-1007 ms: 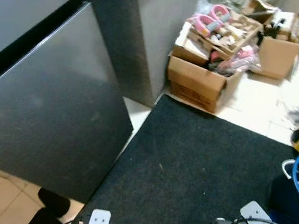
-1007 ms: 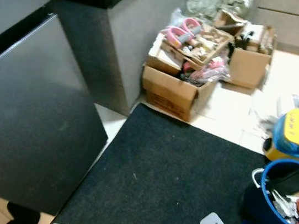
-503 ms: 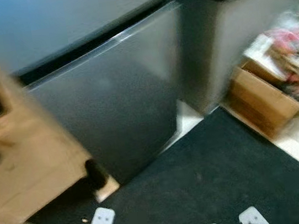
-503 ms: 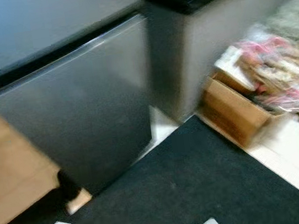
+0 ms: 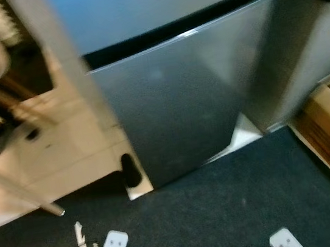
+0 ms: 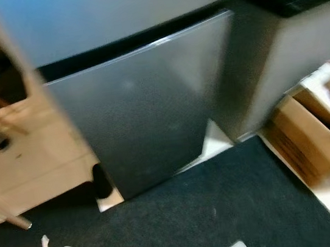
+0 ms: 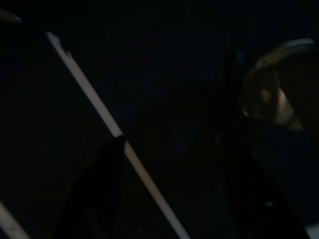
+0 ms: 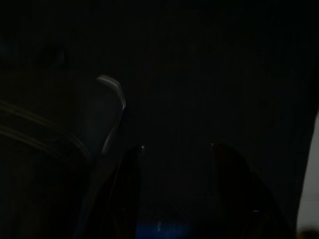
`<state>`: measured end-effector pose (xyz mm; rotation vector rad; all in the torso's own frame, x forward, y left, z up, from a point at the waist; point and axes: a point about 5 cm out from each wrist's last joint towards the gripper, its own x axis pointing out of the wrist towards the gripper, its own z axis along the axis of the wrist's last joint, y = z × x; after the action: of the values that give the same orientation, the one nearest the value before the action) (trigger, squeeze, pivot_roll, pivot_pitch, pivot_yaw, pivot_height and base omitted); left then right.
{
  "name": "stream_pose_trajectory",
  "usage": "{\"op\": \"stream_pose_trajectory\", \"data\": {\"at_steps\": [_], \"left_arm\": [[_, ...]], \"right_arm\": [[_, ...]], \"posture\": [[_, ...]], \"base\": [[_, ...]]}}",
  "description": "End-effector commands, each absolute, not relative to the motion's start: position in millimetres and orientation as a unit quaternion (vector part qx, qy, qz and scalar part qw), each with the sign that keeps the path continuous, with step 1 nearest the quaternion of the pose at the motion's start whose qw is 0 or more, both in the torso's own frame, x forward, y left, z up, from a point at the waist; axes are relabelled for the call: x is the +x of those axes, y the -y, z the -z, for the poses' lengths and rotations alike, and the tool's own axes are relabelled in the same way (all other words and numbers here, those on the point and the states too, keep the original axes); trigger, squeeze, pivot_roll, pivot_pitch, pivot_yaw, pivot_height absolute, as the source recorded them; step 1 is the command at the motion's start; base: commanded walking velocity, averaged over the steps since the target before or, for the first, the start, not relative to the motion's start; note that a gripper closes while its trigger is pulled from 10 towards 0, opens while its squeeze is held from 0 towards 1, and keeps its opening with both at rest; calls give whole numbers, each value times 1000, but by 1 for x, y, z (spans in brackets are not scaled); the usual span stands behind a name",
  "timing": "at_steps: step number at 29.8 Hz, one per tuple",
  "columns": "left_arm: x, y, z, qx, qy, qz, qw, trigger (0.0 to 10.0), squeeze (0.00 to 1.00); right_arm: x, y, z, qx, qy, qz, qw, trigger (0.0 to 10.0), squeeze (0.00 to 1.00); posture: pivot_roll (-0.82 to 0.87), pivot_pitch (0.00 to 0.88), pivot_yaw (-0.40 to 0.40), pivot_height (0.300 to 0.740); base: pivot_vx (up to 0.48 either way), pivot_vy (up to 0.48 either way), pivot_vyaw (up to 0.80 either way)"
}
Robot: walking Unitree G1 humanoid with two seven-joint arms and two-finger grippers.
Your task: Restocking fridge
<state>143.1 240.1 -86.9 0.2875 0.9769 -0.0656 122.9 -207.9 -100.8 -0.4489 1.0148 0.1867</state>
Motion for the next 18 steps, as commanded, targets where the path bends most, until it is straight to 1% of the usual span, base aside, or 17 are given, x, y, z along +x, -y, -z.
{"op": "stream_pose_trajectory", "data": {"at_steps": [1,18], "left_arm": [[129,-240,93,136,-489,33,861,10000,0],[129,-239,93,138,-489,33,860,10000,0]], "right_arm": [[110,209,105,-212,-499,-94,835,10000,0],[112,209,104,-212,-498,-97,835,10000,0]], "posture": [[-52,198,-1,740],[-51,193,-5,740]], "base": [[0,0,800],[0,0,800]]}}
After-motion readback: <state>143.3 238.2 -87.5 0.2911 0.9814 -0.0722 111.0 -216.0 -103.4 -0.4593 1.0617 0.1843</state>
